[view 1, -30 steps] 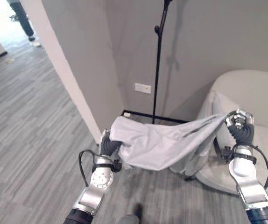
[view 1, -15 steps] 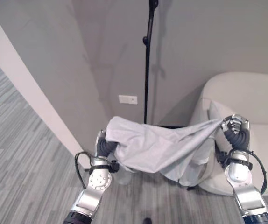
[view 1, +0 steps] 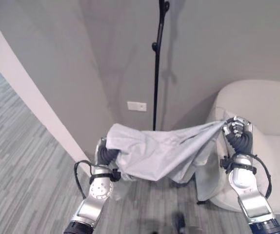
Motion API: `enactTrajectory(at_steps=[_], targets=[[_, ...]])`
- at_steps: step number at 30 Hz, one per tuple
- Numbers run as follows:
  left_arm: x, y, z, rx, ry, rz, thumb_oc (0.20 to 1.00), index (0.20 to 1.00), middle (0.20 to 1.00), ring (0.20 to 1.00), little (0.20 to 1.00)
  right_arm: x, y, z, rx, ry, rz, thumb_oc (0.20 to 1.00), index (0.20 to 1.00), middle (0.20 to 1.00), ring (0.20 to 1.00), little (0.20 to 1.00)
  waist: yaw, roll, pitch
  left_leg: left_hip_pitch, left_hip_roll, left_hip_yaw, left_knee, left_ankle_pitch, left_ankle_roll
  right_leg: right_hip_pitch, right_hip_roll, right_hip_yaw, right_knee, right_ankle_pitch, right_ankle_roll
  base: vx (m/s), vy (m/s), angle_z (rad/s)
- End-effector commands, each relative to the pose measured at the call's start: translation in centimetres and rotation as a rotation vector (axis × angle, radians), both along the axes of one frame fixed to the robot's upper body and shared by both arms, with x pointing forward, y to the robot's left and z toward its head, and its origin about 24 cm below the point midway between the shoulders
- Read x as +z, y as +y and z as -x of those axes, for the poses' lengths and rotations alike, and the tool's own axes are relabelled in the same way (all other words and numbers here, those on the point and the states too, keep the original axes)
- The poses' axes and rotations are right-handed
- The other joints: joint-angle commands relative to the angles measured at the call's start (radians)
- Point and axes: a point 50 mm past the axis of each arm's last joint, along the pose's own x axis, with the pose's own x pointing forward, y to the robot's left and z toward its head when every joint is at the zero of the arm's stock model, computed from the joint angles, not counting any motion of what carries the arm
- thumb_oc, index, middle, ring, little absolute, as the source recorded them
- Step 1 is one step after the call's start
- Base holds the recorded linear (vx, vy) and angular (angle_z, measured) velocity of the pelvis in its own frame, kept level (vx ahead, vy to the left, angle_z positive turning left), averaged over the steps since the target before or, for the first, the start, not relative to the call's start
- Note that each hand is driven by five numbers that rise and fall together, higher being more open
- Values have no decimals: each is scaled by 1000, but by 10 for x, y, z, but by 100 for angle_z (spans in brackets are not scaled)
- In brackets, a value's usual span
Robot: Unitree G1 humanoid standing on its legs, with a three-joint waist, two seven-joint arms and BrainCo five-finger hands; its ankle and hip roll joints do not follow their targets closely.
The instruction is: Hang the clothes on the sofa on the clothes rack.
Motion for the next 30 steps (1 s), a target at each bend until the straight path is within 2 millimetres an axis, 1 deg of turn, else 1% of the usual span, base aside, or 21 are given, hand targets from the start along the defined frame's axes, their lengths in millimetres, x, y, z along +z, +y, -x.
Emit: enactTrajectory(at_steps=[1, 4, 5, 6, 7, 8, 9, 11, 12, 15, 16, 17, 18, 20, 22, 23, 24, 26, 28, 29, 30], targets=[[42, -17, -11, -93, -230, 18, 200, 200, 200, 200, 200, 37, -8, 4, 7, -197, 23, 200, 200, 200, 200, 200, -6, -8, -30, 19, 46, -26, -15, -25, -87, 81, 21, -8, 1, 95, 10, 208, -155, 58], [42, -25, -12, -112, -235, 51, 200, 200, 200, 200, 200, 39, -10, 5, 0, -201, 47, 200, 200, 200, 200, 200, -12, -23, -60, 43, 71, -27, -15, -52, -104, 115, 2, -24, 2, 105, 2, 251, -217, 62], [45, -29, -14, -114, -251, 77, 200, 200, 200, 200, 200, 41, -9, 6, 10, -205, 71, 200, 200, 200, 200, 200, -18, -26, -75, 53, 104, -27, -15, -63, -122, 128, 7, -40, 16, 90, -8, 220, -233, 42], [45, -29, -14, -114, -251, 77, 200, 200, 200, 200, 200, 41, -9, 6, 10, -205, 71, 200, 200, 200, 200, 200, -20, -25, -75, 53, 105, -29, -15, -64, -123, 129, 8, -41, 17, 89, -8, 286, -292, 43], [48, -36, -17, -133, -263, 87, 200, 200, 200, 200, 200, 43, -10, 7, 9, -218, 95, 200, 200, 200, 200, 200, -28, -28, -93, 63, 138, -43, -15, -73, -140, 145, 19, -57, 17, 73, -19, 217, -226, 30], [49, -39, -18, -144, -269, 87, 200, 200, 200, 200, 200, 43, -12, 8, 3, -220, 100, 200, 200, 200, 200, 200, -32, -29, -99, 67, 156, -53, -15, -75, -151, 153, 28, -63, 17, 63, -24, 217, -227, 34], [49, -39, -18, -144, -269, 88, 200, 200, 200, 200, 200, 43, -12, 8, 2, -221, 100, 200, 200, 200, 200, 200, -35, -27, -99, 67, 158, -57, -15, -75, -152, 155, 28, -67, 17, 62, -25, 173, -189, 32], [52, -46, -20, -177, -279, 85, 200, 200, 200, 200, 200, 44, -16, 11, -6, -228, 96, 200, 200, 200, 200, 200, -47, -26, -103, 67, 197, -70, -7, -76, -171, 171, 46, -83, 17, 37, -38, 179, -206, 33], [55, -49, -21, -192, -289, 86, 200, 200, 200, 200, 200, 45, -18, 13, -7, -237, 106, 200, 200, 200, 200, 200, -52, -26, -99, 38, 210, -74, 52, -72, -182, 190, 49, -101, 12, 26, -47, 170, -204, 44], [62, -53, -19, -218, -317, 95, 200, 200, 200, 200, 200, 47, -20, 15, -2, -252, 121, 200, 200, 200, 200, 200, -52, -36, -82, -27, 207, -88, 194, -30, -201, 236, 53, -110, -10, 12, -66, 158, -140, 29], [61, -53, -19, -223, -313, 94, 200, 200, 200, 200, 200, 47, -22, 15, -5, -250, 134, 200, 200, 200, 200, 200, -51, -36, -81, -29, 215, -83, 205, -17, -206, 244, 52, -116, -12, 6, -71, 182, -41, 18], [64, -56, -19, -234, -325, 90, 200, 200, 200, 200, 200, 47, -24, 14, -15, -246, 148, 200, 200, 200, 200, 200, -53, -32, -76, -49, 246, -67, 186, 10, -210, 255, 40, -131, -10, -14, -72, 104, 17, 19], [64, -56, -19, -234, -325, 90, 200, 200, 200, 200, 200, 47, -24, 14, -15, -247, 148, 200, 200, 200, 200, 200, -53, -32, -76, -48, 246, -68, 182, 12, -210, 255, 39, -132, -10, -15, -72, 93, 48, 33], [69, -61, -21, -244, -355, 52, 200, 200, 200, 200, 200, 48, -24, 14, -15, -254, 163, 200, 200, 200, 200, 200, -52, -35, -74, -80, 273, -47, 107, 15, -208, 266, 26, -145, -9, -38, -70, 81, 49, 63], [79, -60, -27, -222, -419, -24, 200, 200, 200, 200, 200, 54, -23, 12, -8, -286, 172, 200, 200, 200, 200, 200, -44, -30, -68, -153, 263, -39, 37, 72, -219, 276, 24, -143, -7, -51, -68, 140, 87, 55], [94, -52, -32, -169, -510, -112, 200, 200, 200, 200, 200, 58, -24, 10, -21, -310, 198, 200, 200, 200, 200, 200, -31, -18, -58, -230, 238, -32, -15, 103, -233, 303, 29, -128, 1, -81, -67, 104, 89, 31], [95, -52, -32, -167, -514, -114, 200, 200, 200, 200, 200, 59, -24, 10, -21, -313, 198, 200, 200, 200, 200, 200, -31, -19, -55, -234, 237, -32, -15, 113, -233, 296, 28, -128, 3, -76, -67, 147, 88, 5], [110, -42, -35, -97, -598, -148, 200, 200, 200, 200, 200, 58, -26, 7, -36, -311, 208, 200, 200, 200, 200, 200, -18, -15, -52, -290, 215, -34, -15, 95, -242, 328, 29, -111, 8, -102, -65, 156, 112, -5], [125, -31, -35, -19, -676, -170, 200, 200, 200, 200, 200, 60, -29, 6, -59, -317, 223, 200, 200, 200, 200, 200, -11, -3, -51, -324, 210, -45, -15, 107, -250, 356, 28, -82, 15, -122, -64, 210, 244, 8], [135, -23, -32, 34, -737, -199, 200, 200, 200, 200, 200, 63, -31, 6, -77, -324, 244, 200, 200, 200, 200, 200, -6, 13, -59, -321, 218, -45, -15, 122, -254, 375, 24, -54, 19, -130, -55, 177, 245, -33], [135, -22, -31, 35, -736, -199, 200, 200, 200, 200, 200, 63, -31, 6, -76, -323, 245, 200, 200, 200, 200, 200, -3, 14, -59, -319, 219, -42, -15, 121, -254, 376, 24, -51, 19, -129, -55, 204, 281, -93]])
